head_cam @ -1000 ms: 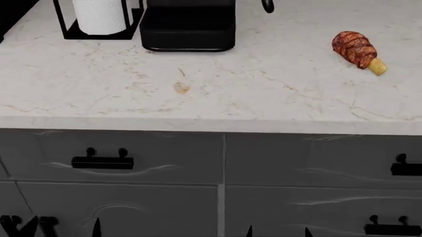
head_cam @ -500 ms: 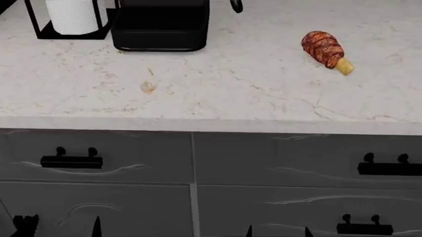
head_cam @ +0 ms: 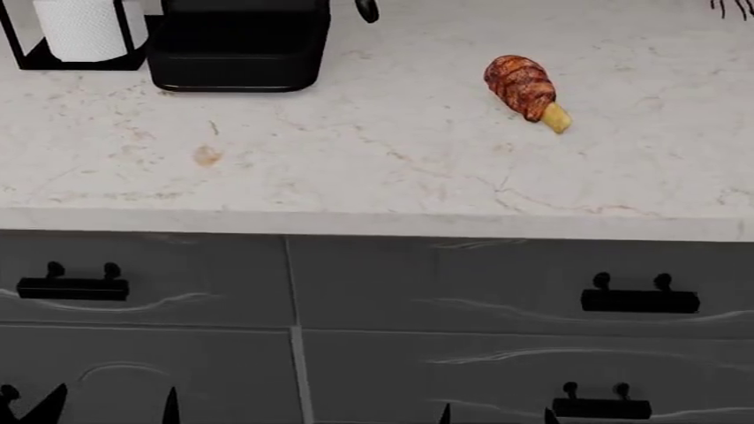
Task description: Open the right drawer.
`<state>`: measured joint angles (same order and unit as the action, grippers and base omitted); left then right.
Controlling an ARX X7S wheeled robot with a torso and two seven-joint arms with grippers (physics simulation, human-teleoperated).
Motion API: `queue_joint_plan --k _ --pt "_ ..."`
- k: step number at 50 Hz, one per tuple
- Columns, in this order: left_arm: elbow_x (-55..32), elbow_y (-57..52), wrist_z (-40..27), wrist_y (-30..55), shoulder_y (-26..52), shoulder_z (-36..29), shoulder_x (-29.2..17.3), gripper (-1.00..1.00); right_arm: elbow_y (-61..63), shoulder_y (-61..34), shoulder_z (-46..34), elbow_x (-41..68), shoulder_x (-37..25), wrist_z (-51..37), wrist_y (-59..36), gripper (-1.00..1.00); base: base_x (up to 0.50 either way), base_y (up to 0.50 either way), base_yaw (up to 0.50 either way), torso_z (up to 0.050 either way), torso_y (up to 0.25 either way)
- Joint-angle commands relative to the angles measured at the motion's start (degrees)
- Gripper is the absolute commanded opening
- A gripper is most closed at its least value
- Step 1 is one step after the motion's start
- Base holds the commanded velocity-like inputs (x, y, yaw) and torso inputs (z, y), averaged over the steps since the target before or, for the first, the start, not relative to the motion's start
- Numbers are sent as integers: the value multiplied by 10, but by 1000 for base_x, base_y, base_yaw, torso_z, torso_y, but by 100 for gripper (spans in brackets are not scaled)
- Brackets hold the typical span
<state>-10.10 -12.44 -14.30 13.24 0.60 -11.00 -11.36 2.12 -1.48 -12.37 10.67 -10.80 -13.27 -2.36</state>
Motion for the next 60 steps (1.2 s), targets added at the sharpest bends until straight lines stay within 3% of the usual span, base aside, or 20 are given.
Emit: queue_joint_plan --k 1,36,38,41,42,60 --pt "-2 -7 12 1 3 10 7 100 0 -1 7 -6 6 11 -2 100 0 -203 0 0 0" --pt "-3 -20 -6 2 4 4 -7 100 -3 -3 -4 3 -2 1 2 100 0 -201 0 0 0" --pt "30 152 54 -170 79 1 22 100 -11 -4 -3 4 -2 2 8 100 0 -203 0 0 0" --pt "21 410 66 -401 88 1 25 100 -2 -3 -4 6 -3 0 0 100 0 -201 0 0 0" --pt "21 473 65 -401 88 0 25 100 -1 -3 -4 6 -3 -1 -2 100 0 -199 0 0 0" --pt "15 470 66 -402 88 -7 24 100 -12 -5 -10 8 -6 -4 9 100 0 -199 0 0 0"
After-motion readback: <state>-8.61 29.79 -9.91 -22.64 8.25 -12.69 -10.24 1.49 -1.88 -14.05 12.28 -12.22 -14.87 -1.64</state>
